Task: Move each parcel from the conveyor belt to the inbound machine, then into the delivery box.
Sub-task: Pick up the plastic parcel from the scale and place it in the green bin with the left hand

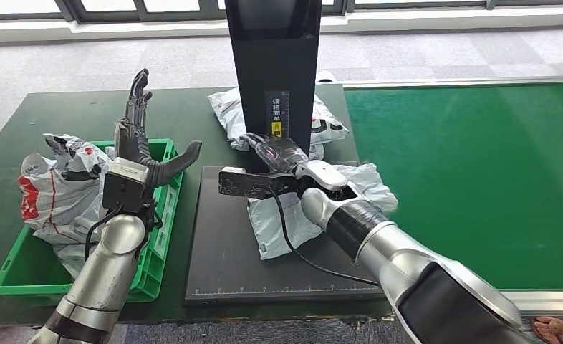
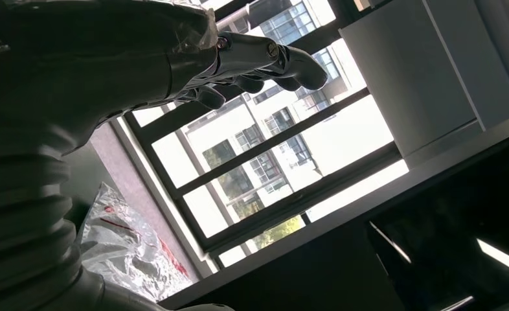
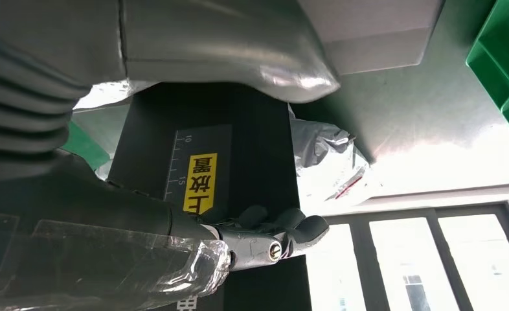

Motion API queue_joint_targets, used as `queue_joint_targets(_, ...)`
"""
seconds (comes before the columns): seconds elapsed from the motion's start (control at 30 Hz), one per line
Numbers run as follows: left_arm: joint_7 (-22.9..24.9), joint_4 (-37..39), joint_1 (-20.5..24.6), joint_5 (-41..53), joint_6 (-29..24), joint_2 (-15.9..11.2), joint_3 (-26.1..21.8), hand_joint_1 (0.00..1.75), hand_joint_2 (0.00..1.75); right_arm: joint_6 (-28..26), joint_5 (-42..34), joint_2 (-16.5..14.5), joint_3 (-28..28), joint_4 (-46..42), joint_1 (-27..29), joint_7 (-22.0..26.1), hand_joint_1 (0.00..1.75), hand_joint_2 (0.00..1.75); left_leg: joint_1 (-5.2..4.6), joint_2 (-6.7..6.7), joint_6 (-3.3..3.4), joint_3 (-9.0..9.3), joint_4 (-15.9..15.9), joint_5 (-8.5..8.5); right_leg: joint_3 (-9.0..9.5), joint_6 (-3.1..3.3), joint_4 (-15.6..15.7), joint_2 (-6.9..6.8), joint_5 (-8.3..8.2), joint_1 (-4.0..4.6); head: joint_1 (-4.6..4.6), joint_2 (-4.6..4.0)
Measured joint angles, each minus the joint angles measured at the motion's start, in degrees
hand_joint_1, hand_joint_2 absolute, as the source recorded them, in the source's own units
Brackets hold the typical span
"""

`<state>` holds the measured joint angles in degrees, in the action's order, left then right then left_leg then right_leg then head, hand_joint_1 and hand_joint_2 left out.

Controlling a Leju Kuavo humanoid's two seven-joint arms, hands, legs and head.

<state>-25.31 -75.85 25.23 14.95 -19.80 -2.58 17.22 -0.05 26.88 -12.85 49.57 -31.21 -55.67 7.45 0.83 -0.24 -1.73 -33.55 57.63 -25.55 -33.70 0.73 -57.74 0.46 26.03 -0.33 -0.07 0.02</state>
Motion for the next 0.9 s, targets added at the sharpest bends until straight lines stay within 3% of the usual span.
queue_joint_targets(0.33,-0.9,-0.4,-1.3,0.1,-1.2,-0.7,-0.4,0.0,1.75,0.2,-3.2,1.2,-1.7,-3.6,-0.1,4.0,0.0,0.0,0.0,0.0,0.0,0.0,0.0,0.0,0.0,0.0,0.0,0.0,0.0,0.0,0.0,0.0)
queue_joint_targets(0.57,-1.5,-2.5,-4.0,-0.1,-2.5,-2.6,-2.5,0.0,1.75,5.5,-18.9,5.9,-9.1,-18.0,5.3,9.3,0.0,0.0,-0.01,-0.03,0.0,-0.03,0.0,-0.01,0.0,0.0,0.0,-0.05,0.01,0.0,-0.01,0.0)
queue_joint_targets(0.7,-2.5,-4.5,-7.0,0.1,-2.9,-3.2,-4.1,0.0,1.75,5.9,-20.6,9.5,-14.1,-28.4,10.5,11.7,0.0,0.0,-0.01,-0.04,0.03,-0.04,0.0,-0.03,0.01,-0.01,0.0,-0.06,0.02,-0.01,0.0,0.0)
queue_joint_targets(0.8,-2.9,-5.0,-7.9,0.6,-2.9,-3.2,-4.7,0.0,1.75,7.2,-20.0,11.4,-16.2,-34.0,13.9,11.2,0.0,0.0,-0.01,-0.05,0.04,-0.07,0.0,-0.04,0.0,-0.02,0.1,-0.08,0.01,-0.02,0.0,0.0)
queue_joint_targets(0.9,-2.8,-5.0,-7.6,1.1,-2.7,-3.2,-4.9,0.0,1.75,11.2,-17.0,12.3,-16.5,-35.5,14.8,7.7,0.0,0.0,-0.01,-0.02,0.04,-0.07,0.0,-0.02,-0.02,-0.02,0.1,-0.05,0.0,-0.02,0.0,0.0)
